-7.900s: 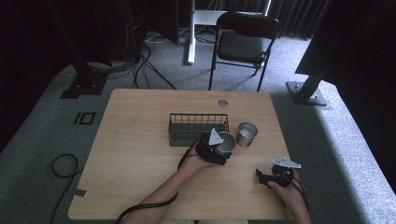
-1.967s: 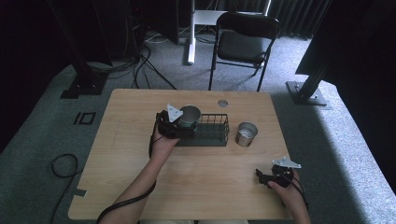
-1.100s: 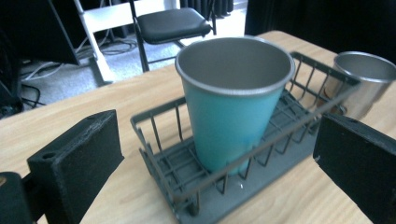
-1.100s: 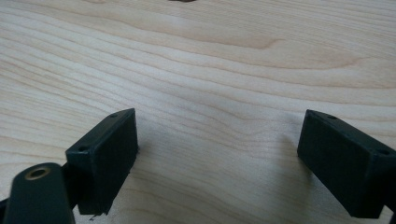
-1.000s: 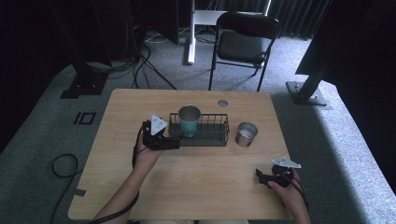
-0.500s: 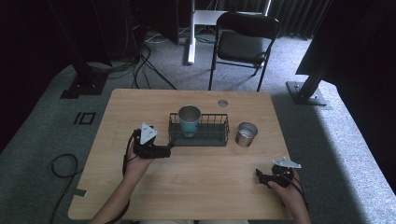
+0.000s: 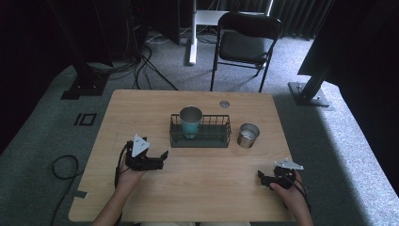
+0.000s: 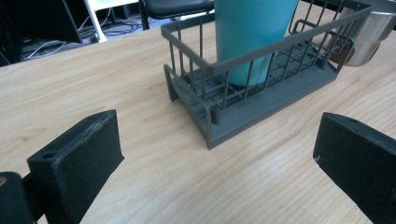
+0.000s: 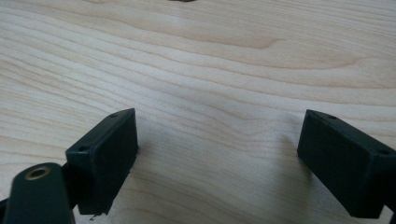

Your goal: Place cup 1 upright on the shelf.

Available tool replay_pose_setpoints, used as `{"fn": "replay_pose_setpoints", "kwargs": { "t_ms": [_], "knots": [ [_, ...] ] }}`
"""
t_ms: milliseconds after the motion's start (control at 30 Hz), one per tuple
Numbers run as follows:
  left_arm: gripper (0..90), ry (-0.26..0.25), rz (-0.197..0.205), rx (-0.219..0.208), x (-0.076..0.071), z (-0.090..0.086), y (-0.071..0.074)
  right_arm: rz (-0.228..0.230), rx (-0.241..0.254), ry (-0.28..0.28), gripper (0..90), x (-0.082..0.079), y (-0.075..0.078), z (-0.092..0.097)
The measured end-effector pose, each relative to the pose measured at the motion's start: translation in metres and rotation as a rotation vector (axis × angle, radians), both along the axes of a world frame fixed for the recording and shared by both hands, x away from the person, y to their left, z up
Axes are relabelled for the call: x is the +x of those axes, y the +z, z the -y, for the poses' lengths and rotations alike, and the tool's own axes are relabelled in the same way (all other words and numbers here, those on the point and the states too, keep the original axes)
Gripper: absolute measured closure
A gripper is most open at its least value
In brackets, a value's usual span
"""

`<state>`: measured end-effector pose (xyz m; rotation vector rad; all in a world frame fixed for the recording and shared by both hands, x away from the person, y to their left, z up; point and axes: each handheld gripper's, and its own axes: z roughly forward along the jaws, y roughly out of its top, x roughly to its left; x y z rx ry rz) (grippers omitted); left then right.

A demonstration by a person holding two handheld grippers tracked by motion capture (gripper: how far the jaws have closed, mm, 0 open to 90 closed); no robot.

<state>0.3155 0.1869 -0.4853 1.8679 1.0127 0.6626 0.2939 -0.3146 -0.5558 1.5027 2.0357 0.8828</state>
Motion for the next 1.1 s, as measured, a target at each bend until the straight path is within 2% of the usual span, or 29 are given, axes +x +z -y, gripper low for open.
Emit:
{"fn": "replay_pose_setpoints", "kwargs": {
  "t_ms": [633,833,933,1100],
  "knots": [
    [1.8,0.068,-0.044,-0.009,-0.022,-0.037,-0.025,0.001,-0.002,0.002,11.8,0.0,0.0,0.0],
    [1.8,0.079,-0.071,-0.002,-0.027,-0.046,-0.034,0.002,-0.002,0.001,11.8,0.0,0.0,0.0],
    [1.8,0.104,-0.083,0.007,-0.03,-0.052,-0.037,0.002,-0.002,0.002,11.8,0.0,0.0,0.0],
    [1.8,0.119,-0.114,-0.007,-0.033,-0.066,-0.042,0.002,-0.001,0.001,11.8,0.0,0.0,0.0]
  ]
}}
